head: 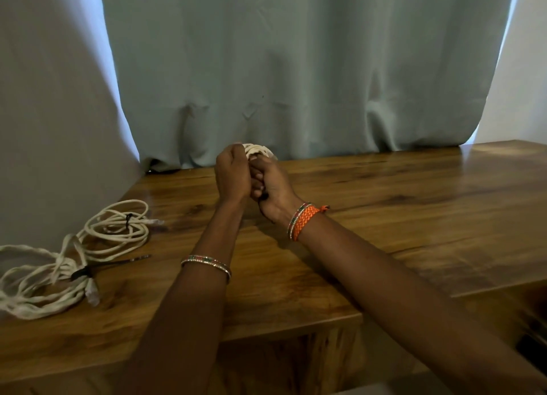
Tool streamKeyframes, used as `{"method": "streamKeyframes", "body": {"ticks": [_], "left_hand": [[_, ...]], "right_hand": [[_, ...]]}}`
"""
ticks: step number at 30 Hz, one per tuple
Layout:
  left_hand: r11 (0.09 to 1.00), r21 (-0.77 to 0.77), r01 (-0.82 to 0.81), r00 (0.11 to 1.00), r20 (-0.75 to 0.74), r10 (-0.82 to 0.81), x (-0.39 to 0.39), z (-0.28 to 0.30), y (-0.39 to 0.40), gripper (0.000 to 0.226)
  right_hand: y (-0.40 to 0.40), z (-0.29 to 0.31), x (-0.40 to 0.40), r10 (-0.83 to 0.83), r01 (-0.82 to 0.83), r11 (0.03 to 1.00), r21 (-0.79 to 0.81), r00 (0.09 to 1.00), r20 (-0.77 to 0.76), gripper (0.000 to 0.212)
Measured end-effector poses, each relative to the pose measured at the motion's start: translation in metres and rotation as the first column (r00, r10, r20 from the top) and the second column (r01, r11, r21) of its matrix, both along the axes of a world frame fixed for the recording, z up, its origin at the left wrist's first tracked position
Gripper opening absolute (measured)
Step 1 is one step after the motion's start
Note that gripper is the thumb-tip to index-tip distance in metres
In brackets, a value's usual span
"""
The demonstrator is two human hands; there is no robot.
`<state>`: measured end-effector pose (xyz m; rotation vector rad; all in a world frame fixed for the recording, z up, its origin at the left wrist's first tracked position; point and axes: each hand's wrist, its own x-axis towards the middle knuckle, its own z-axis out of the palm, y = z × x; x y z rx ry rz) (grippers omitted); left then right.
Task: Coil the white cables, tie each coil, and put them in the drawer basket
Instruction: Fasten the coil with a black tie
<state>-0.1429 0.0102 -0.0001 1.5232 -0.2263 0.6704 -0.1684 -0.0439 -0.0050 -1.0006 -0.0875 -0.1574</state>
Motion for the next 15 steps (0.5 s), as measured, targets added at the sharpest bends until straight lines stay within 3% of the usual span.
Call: {"method": "streamKeyframes", "body": {"ticks": [4,8,12,15], "left_hand": [[0.994,-0.098,-0.039,0.995,-0.1,0.029,-0.005,0.001,-0.005,0.033],[0.998,-0.022,-0.06,0.985,-0.164,0.055,-0.001,-0.003,-0.005,0.045],[0.933,0.28,-0.225,0.974,0.033,0.225,-0.008,-0.007,-0.002,0.026],[0.895,0.33,-0.301,0.953,0.118,0.278,-0.009,-0.007,0.003,0.028]], "right_hand": [[-0.004,0.003,-0.003,0.028,-0.028,1.0,-0.01,1.0,0.003,0.03],[-0.007,0.001,-0.004,0.055,-0.055,0.998,-0.03,0.998,-0.022,0.029],[-0.006,0.002,-0.009,0.057,-0.06,0.991,-0.116,0.998,-0.028,0.017],[-0.005,0.003,-0.011,0.091,-0.1,0.983,-0.152,0.994,-0.065,0.023]]}}
